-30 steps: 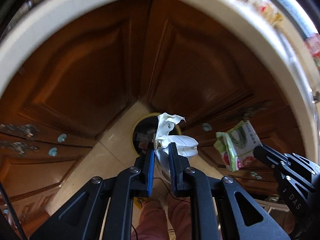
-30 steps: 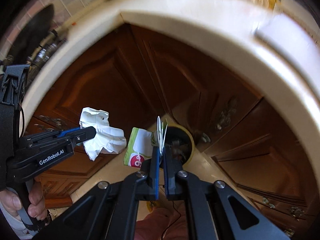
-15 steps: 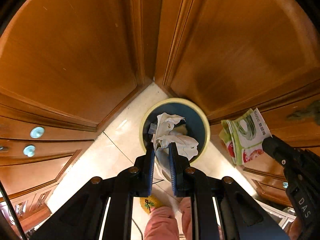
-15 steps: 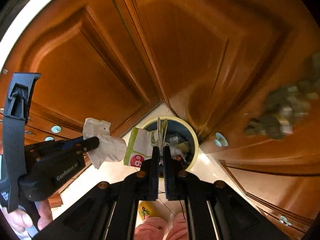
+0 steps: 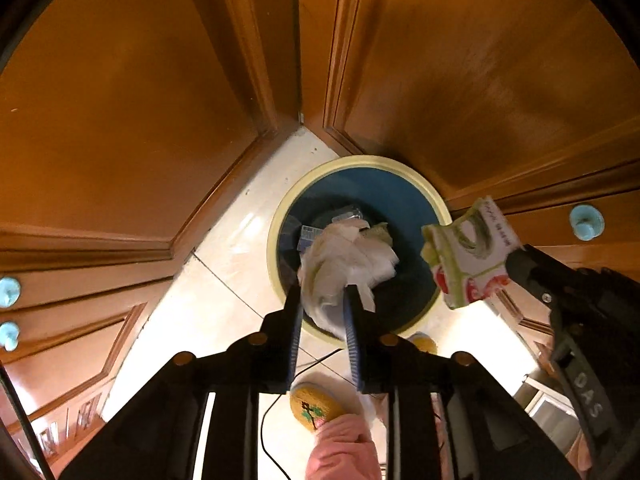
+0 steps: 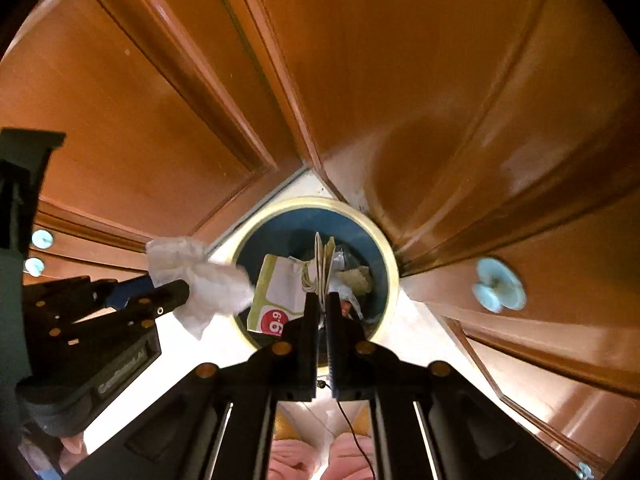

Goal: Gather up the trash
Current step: 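Open both tools to drop the paper and packet into the bin, then raise both open tools back up to the counter trash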

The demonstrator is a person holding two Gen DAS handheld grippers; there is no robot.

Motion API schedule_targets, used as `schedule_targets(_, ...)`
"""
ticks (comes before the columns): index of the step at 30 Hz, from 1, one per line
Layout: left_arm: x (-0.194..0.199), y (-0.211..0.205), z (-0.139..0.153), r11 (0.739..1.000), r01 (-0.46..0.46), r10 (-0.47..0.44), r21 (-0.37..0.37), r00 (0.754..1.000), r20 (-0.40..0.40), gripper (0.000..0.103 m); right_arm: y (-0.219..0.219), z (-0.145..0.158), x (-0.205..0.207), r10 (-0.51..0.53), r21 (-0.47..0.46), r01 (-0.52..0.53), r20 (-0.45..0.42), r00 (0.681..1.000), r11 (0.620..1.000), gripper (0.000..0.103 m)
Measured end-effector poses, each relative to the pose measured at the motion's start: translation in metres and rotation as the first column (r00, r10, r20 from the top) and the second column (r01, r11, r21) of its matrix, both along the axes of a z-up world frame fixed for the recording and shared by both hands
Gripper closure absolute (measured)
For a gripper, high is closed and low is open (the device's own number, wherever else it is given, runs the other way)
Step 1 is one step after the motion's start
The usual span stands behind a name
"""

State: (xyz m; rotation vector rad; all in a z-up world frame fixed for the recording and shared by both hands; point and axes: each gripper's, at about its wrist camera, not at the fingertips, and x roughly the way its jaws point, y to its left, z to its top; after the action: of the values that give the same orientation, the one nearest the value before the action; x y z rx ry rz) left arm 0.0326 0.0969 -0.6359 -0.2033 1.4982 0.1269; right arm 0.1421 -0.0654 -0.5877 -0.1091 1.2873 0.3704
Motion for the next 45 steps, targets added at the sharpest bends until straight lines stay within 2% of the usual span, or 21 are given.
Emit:
schedule_targets(2, 0.0, -0.001, -0.003, 1.0, 0.018, -0.018, 0.008, 1.0, 0.001, 0.075, 0.004, -0.007, 0.004, 0.036, -0.008, -0.036, 0.007, 0.999, 0.999, 0.098)
schedule_targets(4, 0.0, 0.0, -0.006, 0.999, 0.031, -0.031, 0.014, 1.0, 0.001, 0.053, 0.008, -0.014, 0.003, 0.067, -0.027, -0.067, 0.001, 0.998, 0.997, 0.097)
schedule_targets(7, -0.003, 0.004, -0.003, 0.999, 0.04, -0.041, 0.022, 0.999, 0.021, 0.036, 0.01, -0.022, 0.003, 0.092, -0.042, -0.093, -0.026, 0.995, 0.995, 0.093)
schedule_targets(12, -0.006, 0.009, -0.002, 0.998, 0.054, -0.054, 0.024, 0.998, 0.005, 0.031, 0.006, -0.023, 0.002, 0.073, -0.036, -0.075, -0.053, 0.996, 0.997, 0.078)
schedule_targets(15, -0.01, 0.01, 0.004, 0.998, 0.05, -0.05, 0.025, 0.999, 0.006, 0.031, 0.004, -0.014, -0.001, 0.063, -0.026, -0.065, -0.065, 0.996, 0.998, 0.077)
schedule_targets(19, -0.016, 0.011, 0.026, 0.998, 0.042, -0.044, 0.039, 0.997, 0.067, 0.031, 0.002, -0.002, -0.008, 0.042, 0.0, -0.042, -0.064, 0.997, 0.999, 0.077)
schedule_targets(23, -0.024, 0.017, 0.053, 1.0, 0.017, -0.018, 0.014, 0.993, 0.117, 0.032, -0.004, 0.024, -0.02, 0.002, 0.039, -0.001, -0.039, 0.999, 0.999, 0.077)
schedule_targets(28, -0.039, 0.027, 0.109, 0.999, -0.01, 0.017, -0.046, 0.989, 0.145, 0.046, -0.016, 0.078, -0.04, -0.052, 0.078, 0.055, -0.041, 0.998, 0.995, 0.077)
schedule_targets(33, -0.056, 0.027, 0.184, 0.995, -0.019, 0.036, -0.102, 0.985, 0.169, 0.046, -0.026, 0.145, -0.069, -0.052, 0.072, 0.053, -0.012, 0.999, 0.996, 0.078)
schedule_targets(40, -0.077, 0.006, 0.322, 0.993, 0.053, -0.023, -0.102, 0.961, 0.276, 0.046, -0.043, 0.279, -0.111, -0.047, 0.111, 0.036, 0.105, 0.993, 0.993, 0.078)
schedule_targets(42, -0.085, 0.002, 0.366, 0.991, 0.078, -0.036, -0.113, 0.942, 0.334, 0.042, -0.048, 0.319, -0.121, -0.056, 0.128, 0.037, 0.145, 0.988, 0.991, 0.077)
schedule_targets(44, -0.091, -0.003, 0.404, 0.99, 0.102, -0.057, -0.097, 0.919, 0.389, 0.033, -0.057, 0.353, -0.132, -0.071, 0.15, 0.044, 0.179, 0.981, 0.988, 0.076)
schedule_targets(45, -0.093, -0.006, 0.417, 0.99, 0.11, -0.067, -0.084, 0.91, 0.409, 0.026, -0.062, 0.372, -0.137, -0.083, 0.157, 0.052, 0.198, 0.977, 0.986, 0.072)
